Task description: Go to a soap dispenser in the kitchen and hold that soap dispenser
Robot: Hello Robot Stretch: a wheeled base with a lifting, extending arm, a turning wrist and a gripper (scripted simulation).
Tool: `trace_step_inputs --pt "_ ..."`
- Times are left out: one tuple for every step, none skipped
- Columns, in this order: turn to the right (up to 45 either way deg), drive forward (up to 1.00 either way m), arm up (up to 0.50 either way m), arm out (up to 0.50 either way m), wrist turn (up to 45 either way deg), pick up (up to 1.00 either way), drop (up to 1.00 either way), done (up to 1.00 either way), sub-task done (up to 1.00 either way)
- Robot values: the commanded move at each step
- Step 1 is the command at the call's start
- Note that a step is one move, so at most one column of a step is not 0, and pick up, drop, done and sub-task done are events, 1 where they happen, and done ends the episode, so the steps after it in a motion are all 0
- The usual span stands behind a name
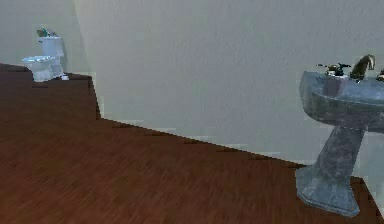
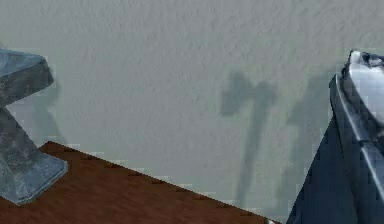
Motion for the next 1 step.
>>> trace_step_inputs --pt "0.0 0.1 0.0 0.0 0.0 0.0 0.0 0.0 0.0"
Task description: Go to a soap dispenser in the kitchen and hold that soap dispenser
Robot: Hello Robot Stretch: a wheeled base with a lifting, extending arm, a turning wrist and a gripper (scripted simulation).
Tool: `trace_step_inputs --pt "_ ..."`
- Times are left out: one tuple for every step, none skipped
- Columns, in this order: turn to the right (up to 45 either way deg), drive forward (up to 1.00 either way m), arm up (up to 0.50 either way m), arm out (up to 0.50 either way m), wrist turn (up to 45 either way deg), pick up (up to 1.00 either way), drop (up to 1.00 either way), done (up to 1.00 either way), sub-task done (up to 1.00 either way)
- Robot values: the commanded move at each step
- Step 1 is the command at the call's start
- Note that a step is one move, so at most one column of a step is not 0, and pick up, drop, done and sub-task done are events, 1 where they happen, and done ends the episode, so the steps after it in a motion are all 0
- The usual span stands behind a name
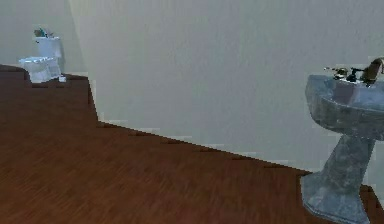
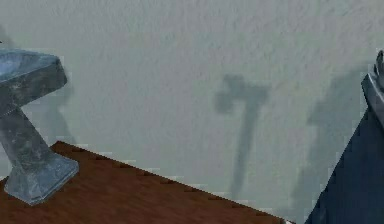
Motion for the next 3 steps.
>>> trace_step_inputs --pt "-45.0 0.0 0.0 0.0 0.0 0.0 0.0 0.0 0.0" --pt "-36.0 0.0 0.0 0.0 0.0 0.0 0.0 0.0 0.0" --pt "0.0 0.3 0.0 0.0 0.0 0.0 0.0 0.0 0.0"
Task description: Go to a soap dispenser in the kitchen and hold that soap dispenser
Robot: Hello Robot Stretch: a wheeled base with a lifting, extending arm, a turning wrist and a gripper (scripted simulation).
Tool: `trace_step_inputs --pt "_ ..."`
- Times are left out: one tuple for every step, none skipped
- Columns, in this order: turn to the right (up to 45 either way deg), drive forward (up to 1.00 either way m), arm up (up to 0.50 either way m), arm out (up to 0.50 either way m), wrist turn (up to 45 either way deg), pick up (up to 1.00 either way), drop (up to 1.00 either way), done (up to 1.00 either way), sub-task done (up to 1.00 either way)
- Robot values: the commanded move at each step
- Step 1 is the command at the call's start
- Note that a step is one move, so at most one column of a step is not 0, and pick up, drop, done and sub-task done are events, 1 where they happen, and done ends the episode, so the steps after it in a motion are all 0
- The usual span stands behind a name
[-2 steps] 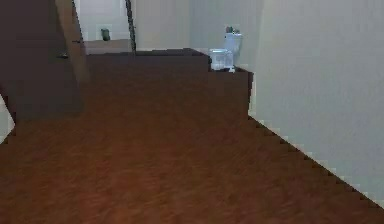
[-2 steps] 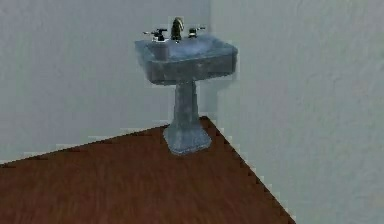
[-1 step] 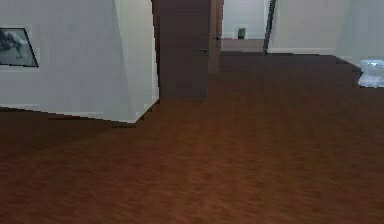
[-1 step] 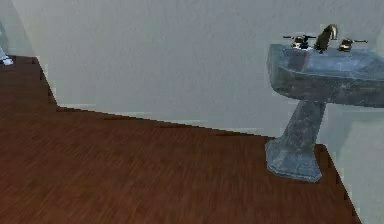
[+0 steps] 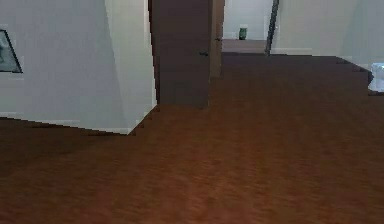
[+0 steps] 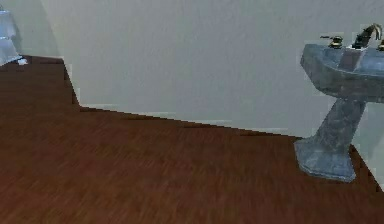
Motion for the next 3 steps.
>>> trace_step_inputs --pt "-45.0 0.0 0.0 0.0 0.0 0.0 0.0 0.0 0.0" --pt "-27.0 0.0 0.0 0.0 0.0 0.0 0.0 0.0 0.0" --pt "0.0 1.0 0.0 0.0 0.0 0.0 0.0 0.0 0.0"
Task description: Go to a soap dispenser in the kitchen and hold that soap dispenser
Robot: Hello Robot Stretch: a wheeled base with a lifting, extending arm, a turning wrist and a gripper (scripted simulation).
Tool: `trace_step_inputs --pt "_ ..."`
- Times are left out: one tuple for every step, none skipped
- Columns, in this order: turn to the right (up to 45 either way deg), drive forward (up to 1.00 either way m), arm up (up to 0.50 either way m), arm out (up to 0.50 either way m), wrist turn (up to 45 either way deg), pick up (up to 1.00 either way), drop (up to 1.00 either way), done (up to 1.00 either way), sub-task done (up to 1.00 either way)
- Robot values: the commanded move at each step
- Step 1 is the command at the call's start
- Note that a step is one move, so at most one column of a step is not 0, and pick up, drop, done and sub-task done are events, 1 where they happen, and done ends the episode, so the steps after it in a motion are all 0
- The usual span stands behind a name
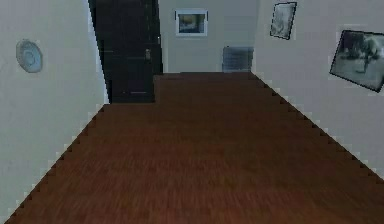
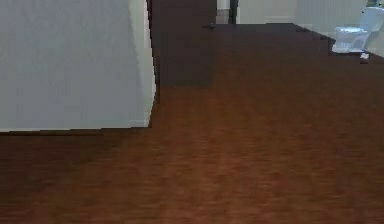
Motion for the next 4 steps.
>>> trace_step_inputs --pt "0.0 1.0 0.0 0.0 0.0 0.0 0.0 0.0 0.0" --pt "0.0 1.0 0.0 0.0 0.0 0.0 0.0 0.0 0.0" --pt "0.0 1.0 0.0 0.0 0.0 0.0 0.0 0.0 0.0" --pt "-3.0 0.0 0.0 0.0 0.0 0.0 0.0 0.0 0.0"
